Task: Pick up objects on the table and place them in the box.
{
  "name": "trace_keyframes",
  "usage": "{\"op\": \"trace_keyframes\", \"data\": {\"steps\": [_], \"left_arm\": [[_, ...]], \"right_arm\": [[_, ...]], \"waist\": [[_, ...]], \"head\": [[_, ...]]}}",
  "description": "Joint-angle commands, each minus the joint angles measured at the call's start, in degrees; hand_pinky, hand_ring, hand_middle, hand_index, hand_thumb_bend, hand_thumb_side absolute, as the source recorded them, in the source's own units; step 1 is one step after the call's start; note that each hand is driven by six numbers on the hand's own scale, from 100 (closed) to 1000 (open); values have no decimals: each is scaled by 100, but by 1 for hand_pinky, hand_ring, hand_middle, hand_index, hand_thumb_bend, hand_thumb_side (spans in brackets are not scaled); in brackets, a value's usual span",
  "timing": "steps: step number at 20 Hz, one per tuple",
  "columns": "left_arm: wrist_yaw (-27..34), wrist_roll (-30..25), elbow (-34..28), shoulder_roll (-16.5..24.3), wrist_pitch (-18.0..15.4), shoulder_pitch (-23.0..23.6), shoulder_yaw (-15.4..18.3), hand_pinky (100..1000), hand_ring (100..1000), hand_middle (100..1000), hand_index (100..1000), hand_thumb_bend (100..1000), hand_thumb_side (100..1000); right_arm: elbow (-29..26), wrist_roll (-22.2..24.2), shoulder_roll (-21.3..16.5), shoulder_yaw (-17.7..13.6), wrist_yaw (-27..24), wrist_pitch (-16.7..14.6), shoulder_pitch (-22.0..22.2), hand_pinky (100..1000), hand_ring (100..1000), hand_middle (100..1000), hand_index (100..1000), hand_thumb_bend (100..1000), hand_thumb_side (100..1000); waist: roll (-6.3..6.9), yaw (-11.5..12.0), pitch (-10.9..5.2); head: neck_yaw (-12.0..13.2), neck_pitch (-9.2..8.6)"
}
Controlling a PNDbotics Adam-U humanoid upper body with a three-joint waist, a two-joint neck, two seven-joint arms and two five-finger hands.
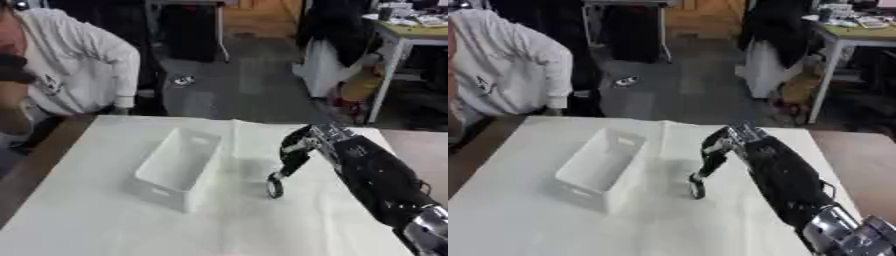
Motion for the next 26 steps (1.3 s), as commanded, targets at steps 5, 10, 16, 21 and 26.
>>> {"op": "trace_keyframes", "data": {"steps": [5,10,16,21,26], "left_arm": [[50,-24,-78,109,20,-10,8,779,622,712,732,242,774],[62,-41,-78,111,30,14,2,779,622,712,732,241,775],[67,-49,-78,115,29,23,2,780,622,713,732,240,775],[71,-55,-78,108,27,0,0,780,622,713,732,240,775],[73,-60,-78,96,34,-29,-3,781,622,713,732,240,776]], "right_arm": [[312,672,163,-317,147,-253,65,693,621,562,682,350,1000],[367,672,232,-402,343,-122,94,674,598,538,624,345,1000],[276,672,233,-416,372,-123,38,689,597,539,608,339,1000],[205,672,240,-418,505,-44,-47,712,614,551,623,326,1000],[237,672,297,-479,632,27,-101,707,608,545,613,328,1000]], "waist": [[47,-24,-119],[39,-42,-156],[38,-32,-151],[27,-8,-138],[15,32,-121]], "head": [[-63,139],[-64,151],[-72,131],[-60,118],[-63,96]]}}
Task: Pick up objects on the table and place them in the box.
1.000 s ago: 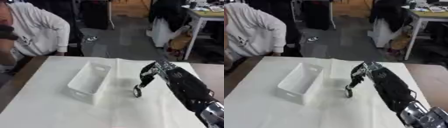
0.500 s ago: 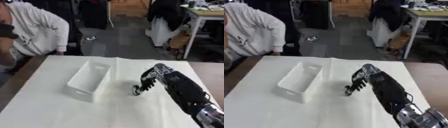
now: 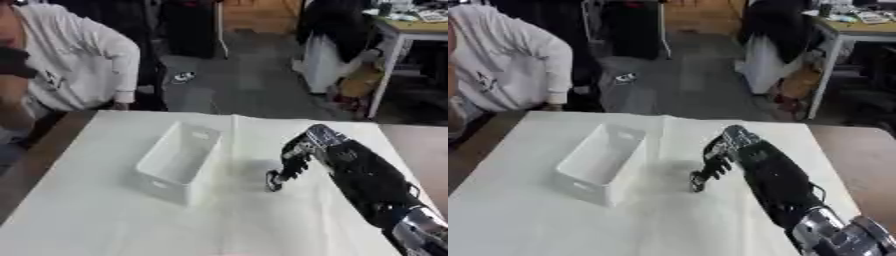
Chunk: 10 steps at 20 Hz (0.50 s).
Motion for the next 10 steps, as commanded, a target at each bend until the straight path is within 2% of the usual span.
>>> {"op": "trace_keyframes", "data": {"steps": [1,10], "left_arm": [[28,-13,-78,98,0,-92,27,781,622,713,732,240,776],[45,-24,-78,84,-4,-96,31,783,622,714,732,238,776]], "right_arm": [[-85,341,7,-74,68,-293,-256,705,605,543,611,329,1000],[-87,341,43,-111,99,-234,-280,708,604,542,617,339,1000]], "waist": [[15,24,-24],[-4,71,0]], "head": [[-61,-51],[-58,-72]]}}
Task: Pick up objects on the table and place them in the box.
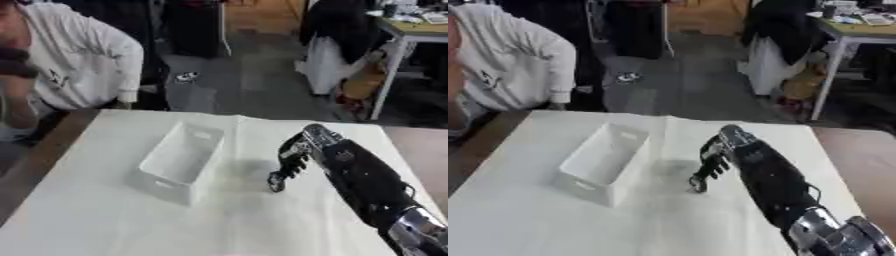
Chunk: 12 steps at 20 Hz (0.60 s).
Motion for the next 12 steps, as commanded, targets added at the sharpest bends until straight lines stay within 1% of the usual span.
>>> {"op": "trace_keyframes", "data": {"steps": [1,7,12], "left_arm": [[42,-22,-78,86,-6,-79,31,783,622,714,732,238,776],[45,-24,-78,84,-4,-69,37,784,622,714,732,238,777],[49,-27,-78,75,-6,-78,34,784,622,714,732,237,778]], "right_arm": [[-95,305,-54,-40,39,-259,-200,710,605,542,616,340,1000],[-85,305,-53,-63,132,-190,-131,715,604,542,610,351,1000],[-155,305,-26,-78,197,-120,-57,711,599,537,604,350,1000]], "waist": [[20,18,-24],[11,36,-10],[5,50,5]], "head": [[-58,-50],[-60,-61],[-67,-108]]}}
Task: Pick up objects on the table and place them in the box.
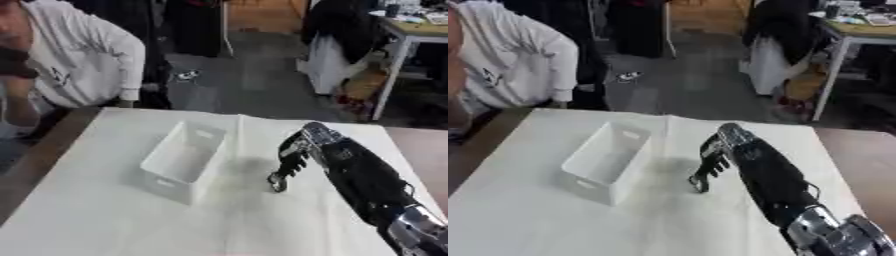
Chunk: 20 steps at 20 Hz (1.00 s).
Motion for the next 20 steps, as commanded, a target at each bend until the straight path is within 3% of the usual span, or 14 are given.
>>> {"op": "trace_keyframes", "data": {"steps": [1,20], "left_arm": [[28,-18,-78,77,2,-78,34,784,622,714,732,237,778],[38,-30,-78,65,-9,-107,39,789,623,716,732,232,781]], "right_arm": [[-146,235,-30,-50,36,-173,-69,711,598,536,604,351,1000],[-519,233,-153,-66,-13,75,72,706,592,525,608,337,1000]], "waist": [[19,12,-29],[-34,72,88]], "head": [[-67,-81],[-60,-170]]}}
